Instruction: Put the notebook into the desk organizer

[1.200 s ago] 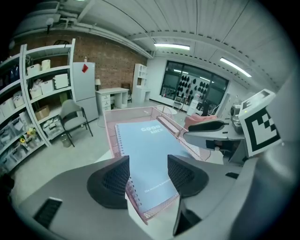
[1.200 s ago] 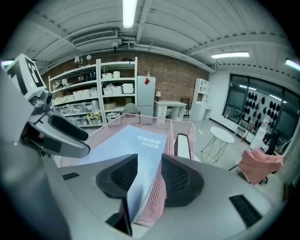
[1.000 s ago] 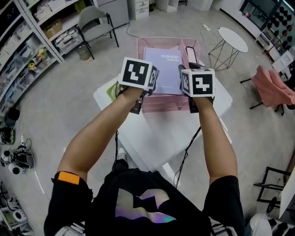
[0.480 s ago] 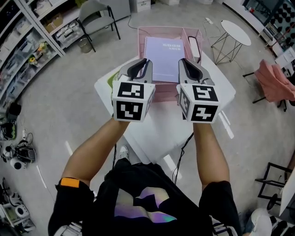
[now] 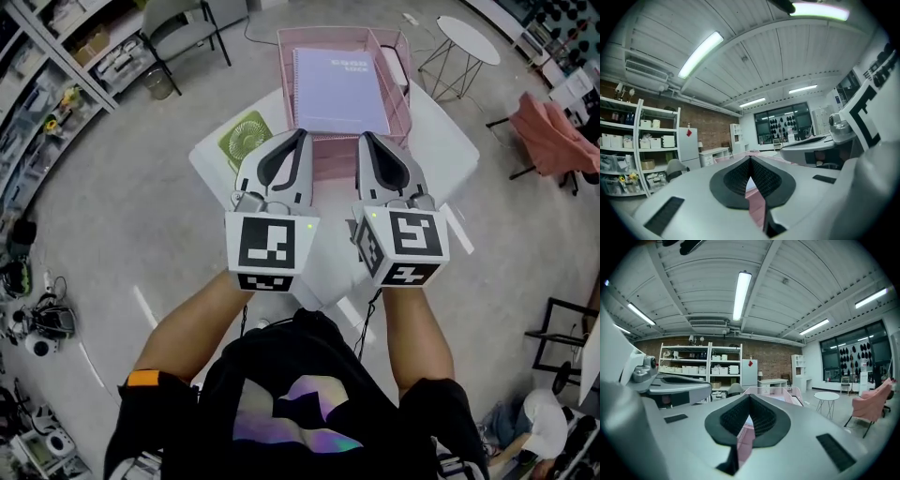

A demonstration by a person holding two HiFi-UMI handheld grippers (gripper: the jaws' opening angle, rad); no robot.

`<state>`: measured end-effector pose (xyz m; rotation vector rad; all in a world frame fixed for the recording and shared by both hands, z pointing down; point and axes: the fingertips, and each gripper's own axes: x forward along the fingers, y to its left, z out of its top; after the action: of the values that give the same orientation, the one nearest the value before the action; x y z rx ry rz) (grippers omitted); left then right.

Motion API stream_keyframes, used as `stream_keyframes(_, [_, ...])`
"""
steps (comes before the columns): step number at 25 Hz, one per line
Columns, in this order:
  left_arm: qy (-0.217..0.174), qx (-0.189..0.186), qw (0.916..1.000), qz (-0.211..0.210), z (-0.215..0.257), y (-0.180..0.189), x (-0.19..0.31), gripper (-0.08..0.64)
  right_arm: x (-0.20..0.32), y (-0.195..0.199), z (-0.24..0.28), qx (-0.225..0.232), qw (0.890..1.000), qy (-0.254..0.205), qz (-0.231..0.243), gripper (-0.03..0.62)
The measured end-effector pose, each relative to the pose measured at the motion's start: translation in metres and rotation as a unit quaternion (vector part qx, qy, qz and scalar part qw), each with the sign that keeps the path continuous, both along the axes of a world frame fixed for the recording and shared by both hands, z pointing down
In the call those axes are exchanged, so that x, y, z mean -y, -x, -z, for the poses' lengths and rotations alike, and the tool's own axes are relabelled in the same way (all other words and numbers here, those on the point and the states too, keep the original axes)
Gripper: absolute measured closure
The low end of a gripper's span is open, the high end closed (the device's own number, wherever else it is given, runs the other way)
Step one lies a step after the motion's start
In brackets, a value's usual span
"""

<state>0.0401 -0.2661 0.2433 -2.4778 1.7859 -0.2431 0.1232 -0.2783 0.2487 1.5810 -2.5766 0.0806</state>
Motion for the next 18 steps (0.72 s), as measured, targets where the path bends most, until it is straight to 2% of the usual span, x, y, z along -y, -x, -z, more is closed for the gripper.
stream_keyframes(8, [-0.006, -0.004, 0.9987, -0.050, -0.013, 0.023, -0.076, 0.552, -0.078, 0.029, -0.016, 0.011, 0.999, 0.005, -0.033, 0.575])
stream_keyframes(14, [-0.007, -0.013, 0.9976, -0.068, -0.021, 0.050, -0.137, 0.552, -0.146, 0.055, -0.026, 0.017, 0.999, 0.009, -0.045, 0.575])
stream_keyframes(18, [0.008, -0.020, 0.9968, -0.077, -0.030, 0.068, -0.179, 0.552, -0.190, 0.070, -0.029, 0.028, 0.998, 0.009, -0.057, 0.575])
